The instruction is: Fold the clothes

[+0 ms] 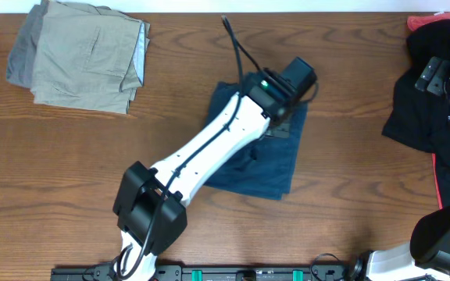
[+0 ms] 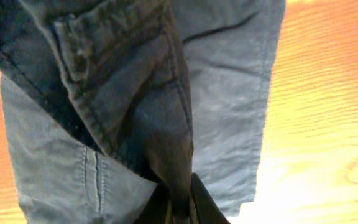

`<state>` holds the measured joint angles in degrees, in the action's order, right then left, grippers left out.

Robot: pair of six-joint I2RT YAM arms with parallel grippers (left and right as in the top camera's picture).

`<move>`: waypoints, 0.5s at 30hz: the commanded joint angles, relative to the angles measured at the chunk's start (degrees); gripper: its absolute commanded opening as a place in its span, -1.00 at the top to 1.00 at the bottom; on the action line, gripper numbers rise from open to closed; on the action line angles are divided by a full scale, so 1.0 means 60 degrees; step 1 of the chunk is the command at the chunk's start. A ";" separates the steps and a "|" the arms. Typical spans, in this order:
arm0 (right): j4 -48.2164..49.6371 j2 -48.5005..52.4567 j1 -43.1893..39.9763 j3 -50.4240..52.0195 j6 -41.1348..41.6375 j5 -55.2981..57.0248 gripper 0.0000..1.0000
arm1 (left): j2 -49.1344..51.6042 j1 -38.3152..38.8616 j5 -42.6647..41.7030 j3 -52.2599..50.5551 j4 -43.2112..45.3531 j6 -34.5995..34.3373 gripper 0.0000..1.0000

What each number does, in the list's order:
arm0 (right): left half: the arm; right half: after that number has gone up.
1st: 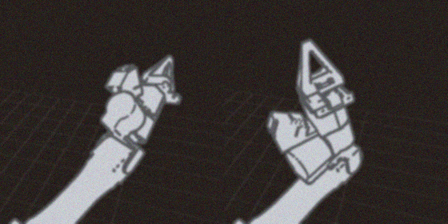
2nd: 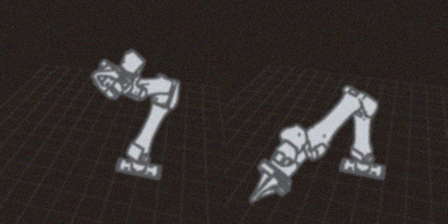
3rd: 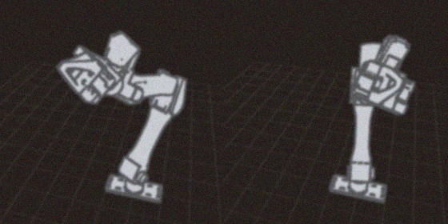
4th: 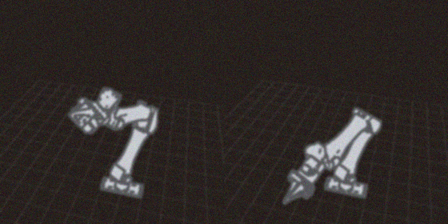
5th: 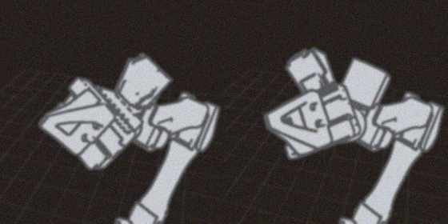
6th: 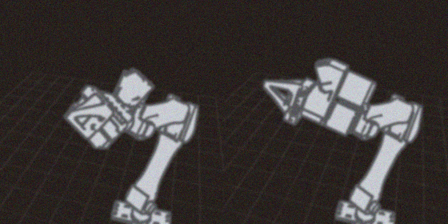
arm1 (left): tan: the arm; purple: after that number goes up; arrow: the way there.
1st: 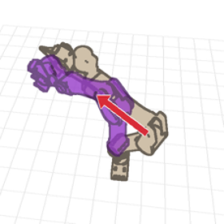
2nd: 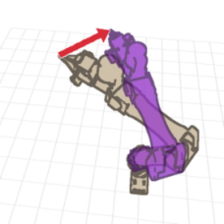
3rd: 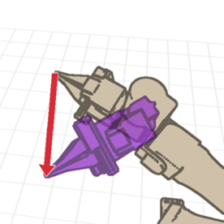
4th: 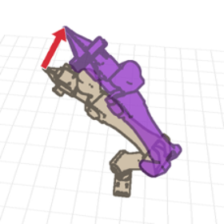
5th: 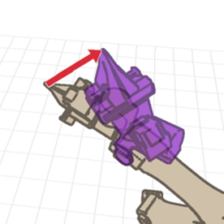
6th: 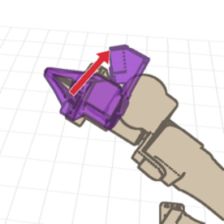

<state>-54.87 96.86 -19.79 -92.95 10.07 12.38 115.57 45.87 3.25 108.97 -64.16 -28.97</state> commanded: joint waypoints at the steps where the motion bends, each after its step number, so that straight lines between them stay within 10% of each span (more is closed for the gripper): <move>1: -0.0007 -0.0058 -0.0011 -0.0117 0.0102 0.0036 -0.99 | 0.0262 0.0229 -0.0044 0.0000 0.0270 -0.0302 0.88; 15: -0.0007 -0.0058 -0.0011 -0.0117 0.0102 0.0036 -0.98 | 0.1847 0.0346 -0.0328 0.0000 0.0856 -0.0302 0.88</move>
<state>-54.87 96.86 -19.79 -92.95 10.07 12.38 126.26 47.90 2.39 108.97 -58.85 -30.20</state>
